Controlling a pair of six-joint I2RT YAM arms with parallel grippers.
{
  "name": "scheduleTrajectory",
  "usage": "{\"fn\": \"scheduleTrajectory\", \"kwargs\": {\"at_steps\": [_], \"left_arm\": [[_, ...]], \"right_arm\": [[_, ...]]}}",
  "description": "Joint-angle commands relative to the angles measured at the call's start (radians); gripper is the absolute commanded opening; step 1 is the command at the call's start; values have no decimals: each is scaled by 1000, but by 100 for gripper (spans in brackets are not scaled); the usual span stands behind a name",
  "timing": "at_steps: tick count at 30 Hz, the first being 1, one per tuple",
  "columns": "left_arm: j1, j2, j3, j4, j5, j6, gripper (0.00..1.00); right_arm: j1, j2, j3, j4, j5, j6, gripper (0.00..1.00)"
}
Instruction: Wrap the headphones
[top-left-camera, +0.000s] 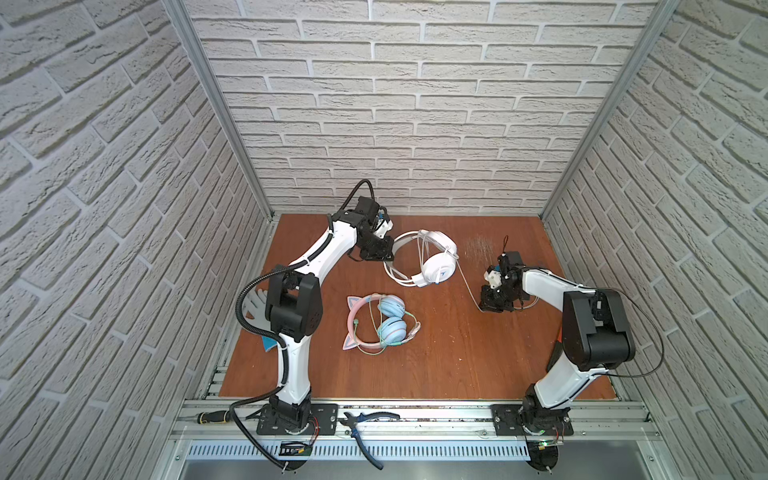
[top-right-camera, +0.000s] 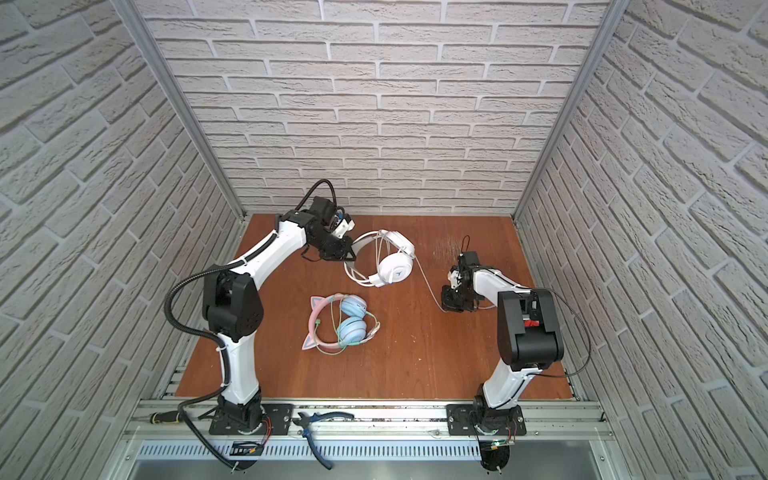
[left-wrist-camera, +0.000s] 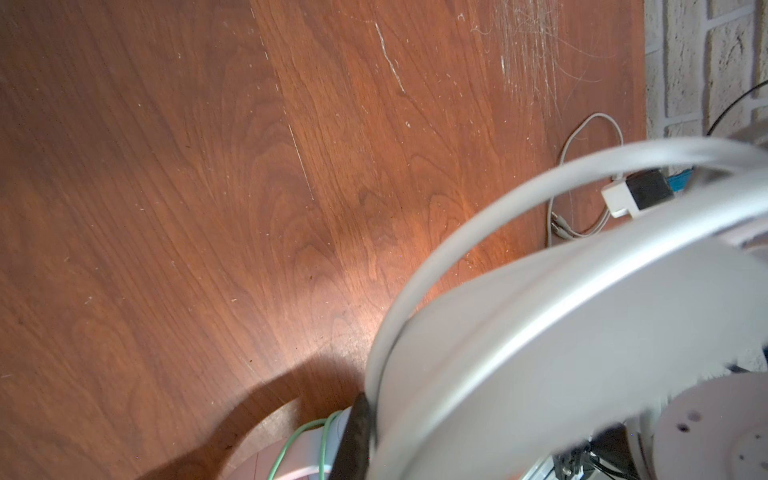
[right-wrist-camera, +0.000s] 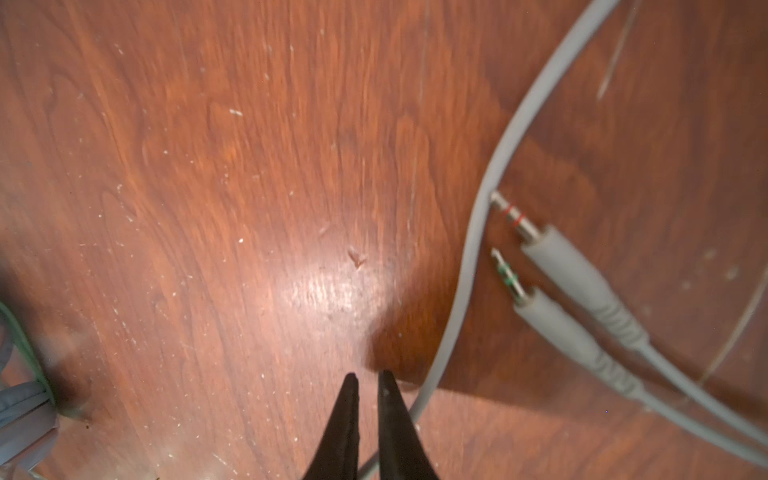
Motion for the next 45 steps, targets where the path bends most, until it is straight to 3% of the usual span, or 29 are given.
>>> {"fn": "scheduleTrajectory", "kwargs": {"at_steps": [1,12,23,33,40,45], "left_arm": [[6,-36,2,50,59,-8,0],[-30,-6,16,20,89,27,0],[-43,24,40,5,92,35,0],[-44,16,55,-26,78,45,0],[-44,18,56,-33,73,47,0],[-43,21,57,-36,73,48,0]], "right_arm": [[6,-40,5,23,-15,-20,21],[6,-3,118,101,-49,-102,42],[8,-110,96,197,-51,-257,71],[2,159,492,-90,261,-271,72],[-8,404,796,-264,322,-414,74],[-52,502,878,-253,264,-386,74]]}}
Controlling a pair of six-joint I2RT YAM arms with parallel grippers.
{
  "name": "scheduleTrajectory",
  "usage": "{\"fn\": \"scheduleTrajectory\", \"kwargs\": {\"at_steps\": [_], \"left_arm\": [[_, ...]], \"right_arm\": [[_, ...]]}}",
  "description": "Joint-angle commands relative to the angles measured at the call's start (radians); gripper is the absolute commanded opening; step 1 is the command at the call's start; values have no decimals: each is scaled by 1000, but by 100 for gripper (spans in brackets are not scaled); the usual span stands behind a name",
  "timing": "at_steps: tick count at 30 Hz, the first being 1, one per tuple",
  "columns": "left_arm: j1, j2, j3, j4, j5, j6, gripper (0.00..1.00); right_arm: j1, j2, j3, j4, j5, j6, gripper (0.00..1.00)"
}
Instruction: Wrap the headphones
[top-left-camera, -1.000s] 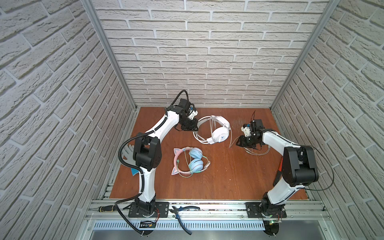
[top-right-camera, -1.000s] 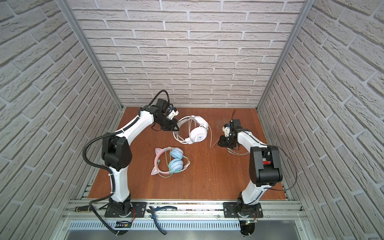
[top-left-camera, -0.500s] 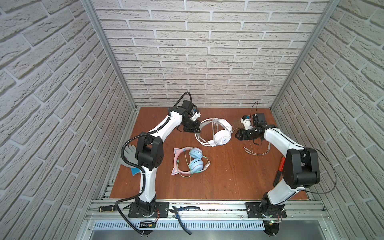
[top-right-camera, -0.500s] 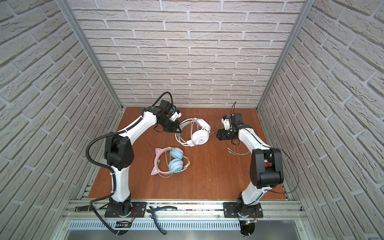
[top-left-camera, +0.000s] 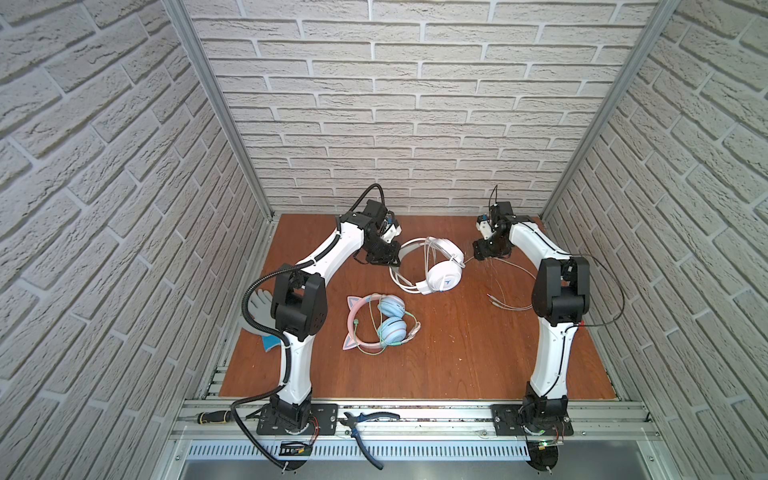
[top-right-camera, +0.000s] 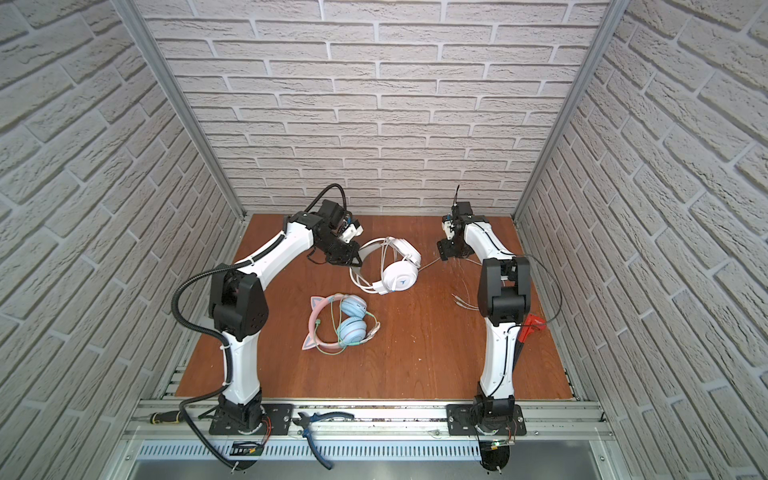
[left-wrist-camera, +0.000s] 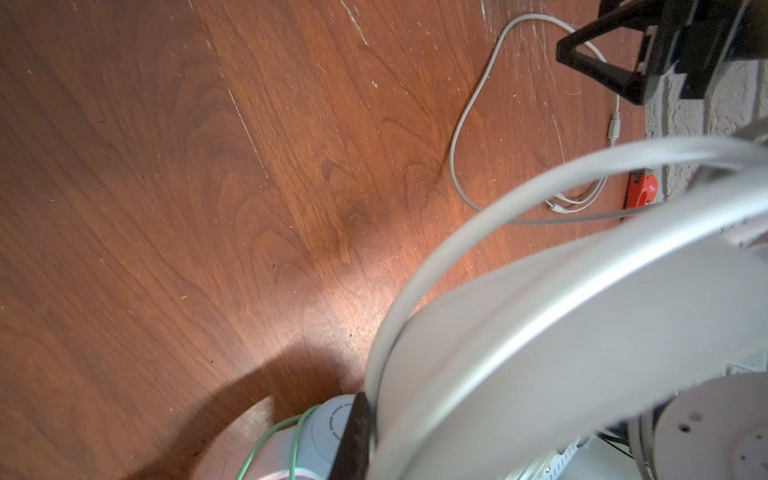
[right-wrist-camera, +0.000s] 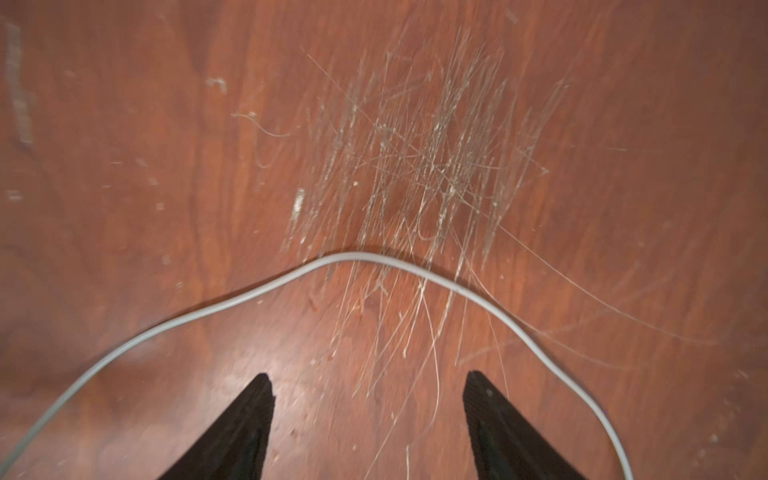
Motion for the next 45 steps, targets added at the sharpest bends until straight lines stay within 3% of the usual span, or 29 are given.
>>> {"fn": "scheduleTrajectory", "kwargs": {"at_steps": [1,6,13,21,30,37,45], "left_arm": [[2,-6,38,4,46,10,0],[2,-2,33,-1,44,12,0],[4,5,33,-1,42,11,0],[5,17,47,-5,42,8,0],[4,20,53,-2,41,0,0],[5,28,63,2,44,-8,0],[6,26,65,3,36,-13,0]], "right_arm": [[-43,18,34,-29,-49,4,74],[-70,80,97,-1,-127,2,74],[-71,139,140,2,-122,-20,74],[-73,204,194,-129,-121,-72,71],[-71,195,136,-282,-87,-136,50],[-65,125,7,-275,40,-142,46],[-33,112,-82,-218,137,-161,29]]}}
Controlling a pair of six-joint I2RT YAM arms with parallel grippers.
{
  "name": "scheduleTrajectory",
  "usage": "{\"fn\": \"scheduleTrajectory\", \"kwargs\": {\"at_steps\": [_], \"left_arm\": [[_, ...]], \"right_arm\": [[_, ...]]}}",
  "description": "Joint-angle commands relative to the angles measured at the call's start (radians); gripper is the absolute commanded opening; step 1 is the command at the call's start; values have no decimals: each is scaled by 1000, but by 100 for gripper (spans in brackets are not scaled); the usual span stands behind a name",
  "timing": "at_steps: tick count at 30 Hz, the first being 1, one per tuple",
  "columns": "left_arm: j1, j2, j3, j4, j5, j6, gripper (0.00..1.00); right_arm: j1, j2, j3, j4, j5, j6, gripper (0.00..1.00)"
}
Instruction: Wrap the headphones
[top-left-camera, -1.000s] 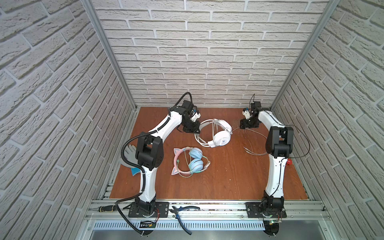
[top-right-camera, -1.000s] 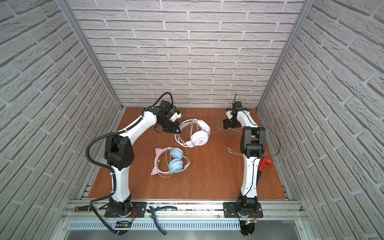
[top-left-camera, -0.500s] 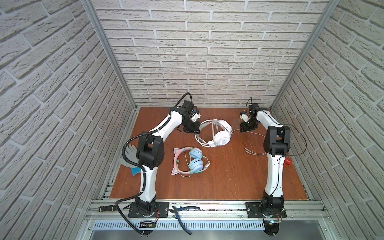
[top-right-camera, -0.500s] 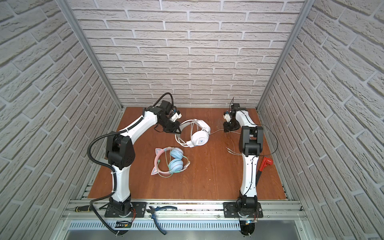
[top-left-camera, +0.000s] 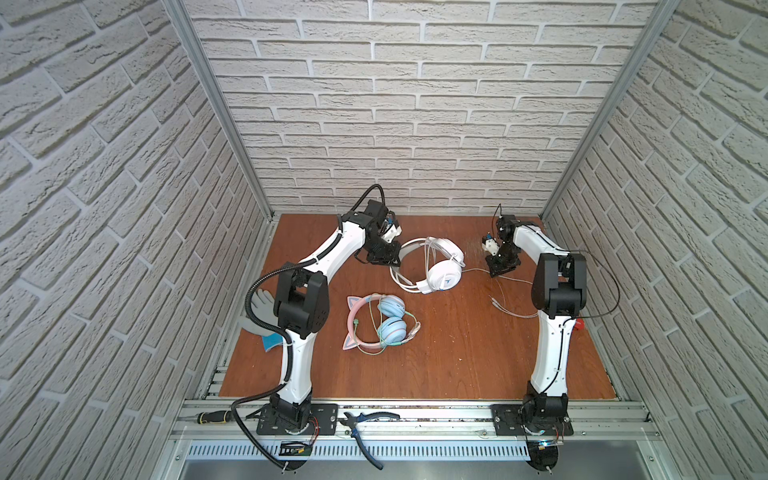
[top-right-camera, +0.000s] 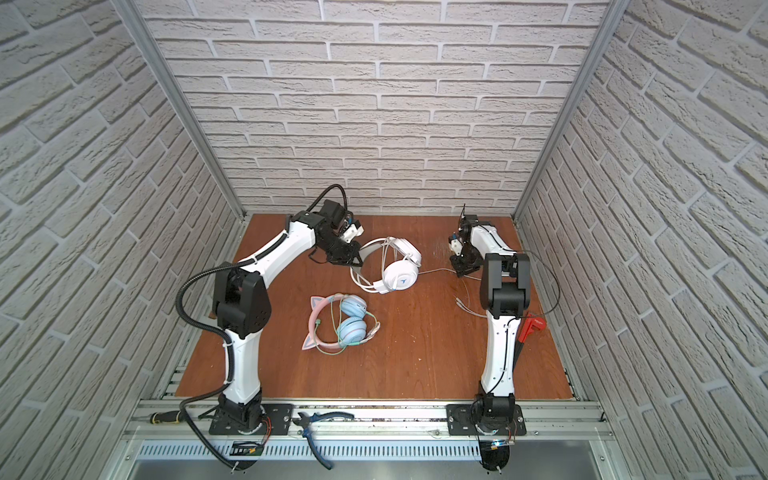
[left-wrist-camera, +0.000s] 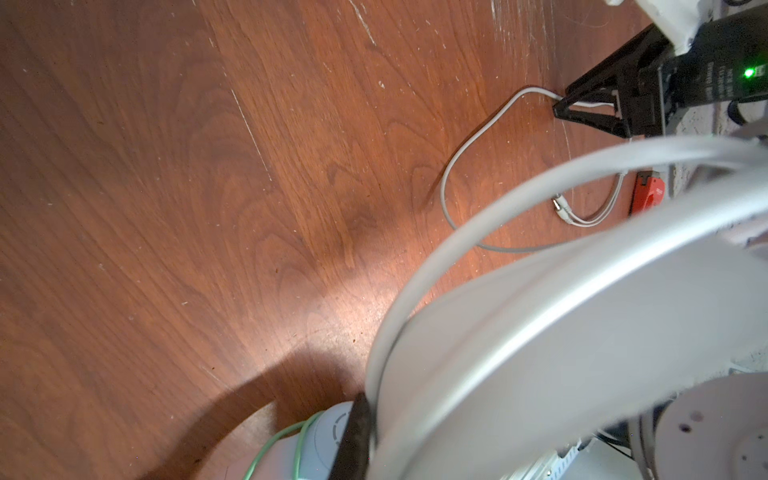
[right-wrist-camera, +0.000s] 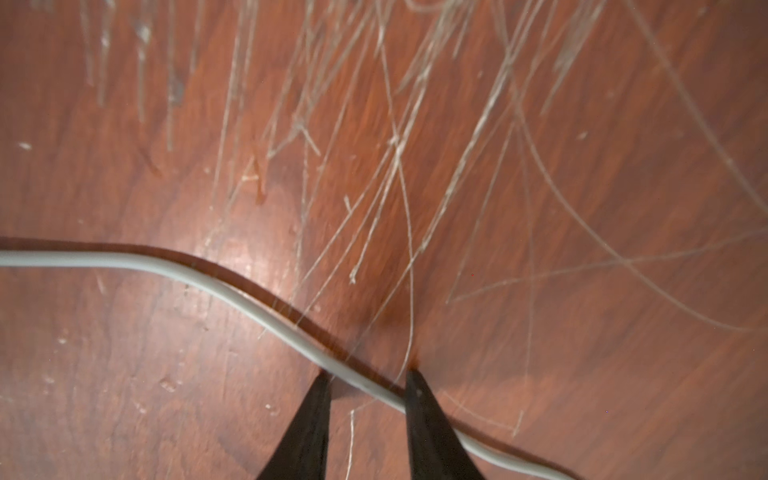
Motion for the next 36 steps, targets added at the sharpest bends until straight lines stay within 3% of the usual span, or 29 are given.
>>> {"fn": "scheduleTrajectory", "kwargs": {"at_steps": [1,11,17,25,36], "left_arm": [[5,-5,35,14,37,-12,0],[43,-28,14,65,13,-80,0],[51,-41,13,75,1,-104,0],[76,-55,21,114,-21,-169,0],[105,-17,85,126,-113,-262,0]], "right_arm": [[22,33,-84,-16,83,-14,27],[32,-85,-192,95,-13,-16,6],[43,-167,-244,124,-64,-10,6],[126,-385,-349,135,-131,-43,6],[261,-616,-449,72,-207,-182,5]]}}
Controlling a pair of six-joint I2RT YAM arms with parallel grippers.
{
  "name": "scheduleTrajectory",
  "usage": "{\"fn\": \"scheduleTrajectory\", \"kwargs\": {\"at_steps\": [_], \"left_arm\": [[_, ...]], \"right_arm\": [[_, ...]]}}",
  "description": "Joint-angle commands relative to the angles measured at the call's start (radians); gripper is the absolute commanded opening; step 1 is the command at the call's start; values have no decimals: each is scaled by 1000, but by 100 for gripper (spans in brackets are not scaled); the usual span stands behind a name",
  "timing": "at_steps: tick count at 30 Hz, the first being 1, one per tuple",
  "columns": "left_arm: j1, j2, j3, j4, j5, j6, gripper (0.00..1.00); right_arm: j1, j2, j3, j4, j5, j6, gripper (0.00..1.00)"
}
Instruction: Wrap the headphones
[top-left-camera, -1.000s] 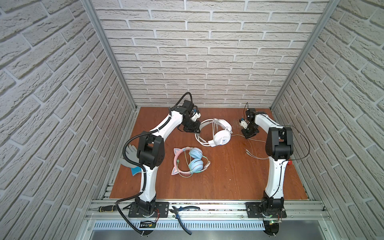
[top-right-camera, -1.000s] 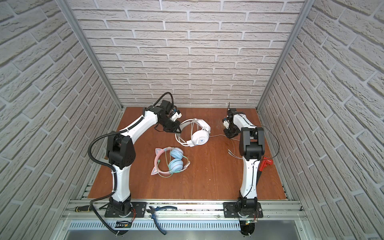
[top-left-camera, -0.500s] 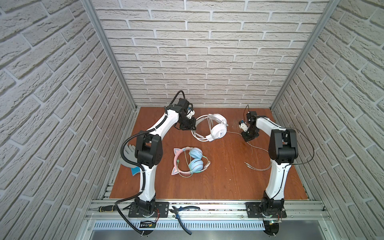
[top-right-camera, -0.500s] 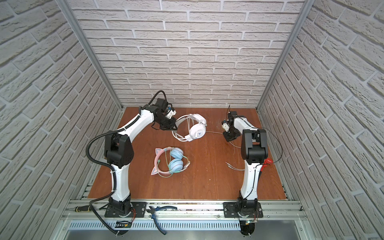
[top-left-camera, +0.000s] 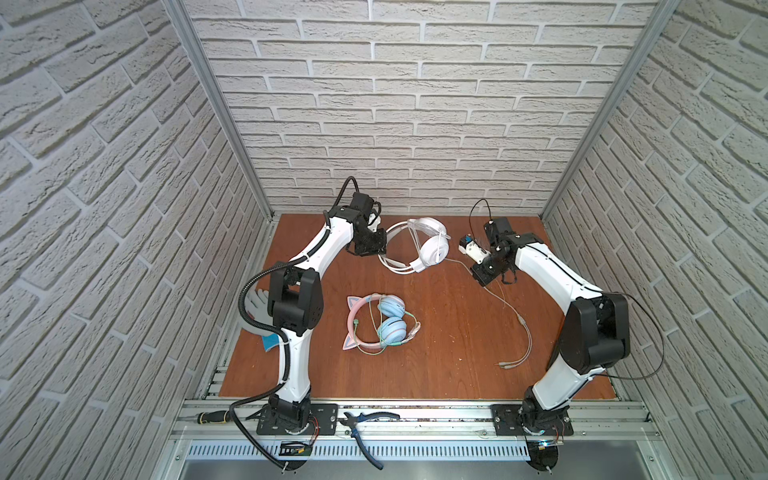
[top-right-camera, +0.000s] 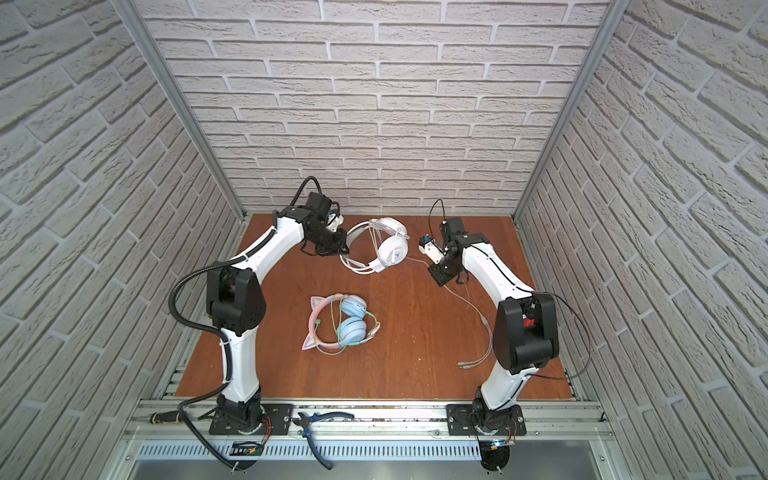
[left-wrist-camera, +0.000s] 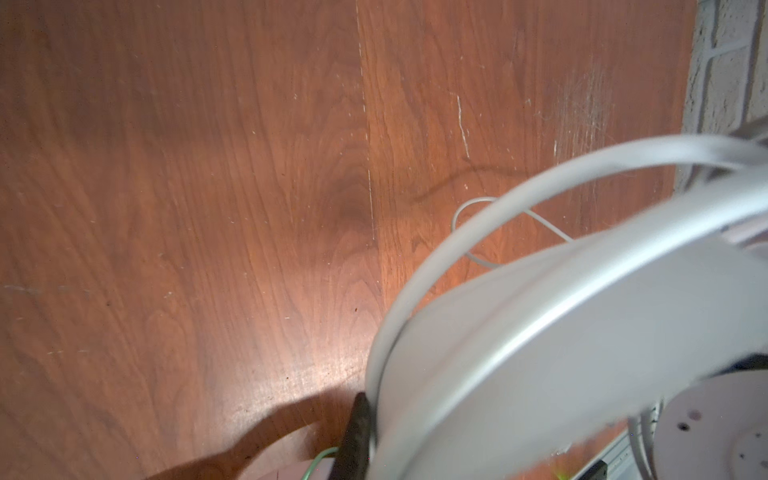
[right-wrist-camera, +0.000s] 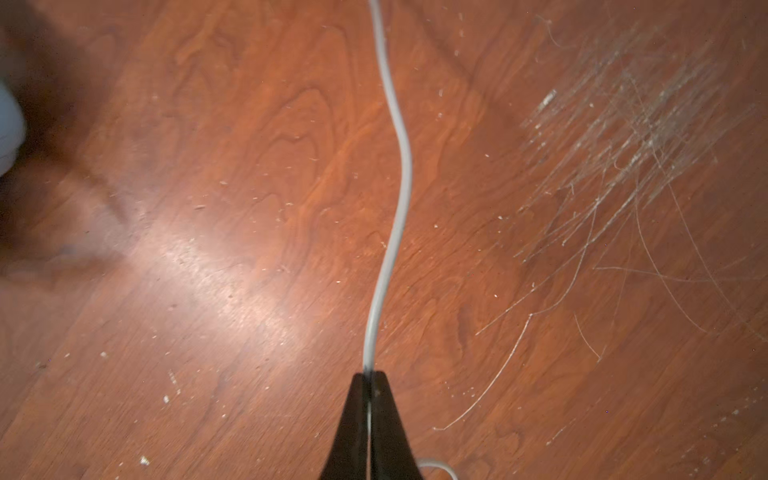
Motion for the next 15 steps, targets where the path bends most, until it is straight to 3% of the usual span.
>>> {"fn": "scheduleTrajectory", "kwargs": {"at_steps": [1,5,12,15], "left_arm": [[13,-12,55,64,-3,-51,0],[15,2,80,62,-27,-69,0],[20,9,98,55,-67,-90,0],[21,10,97,55,-66,-94,0]], "right_arm": [[41,-39,-27,-59,-30,-70,5],[97,-70,-53,-82,6,-103,5],[153,-135,-50,-81,-43,-132,5],[151,-132,-49,-41,28,-94,5]]}}
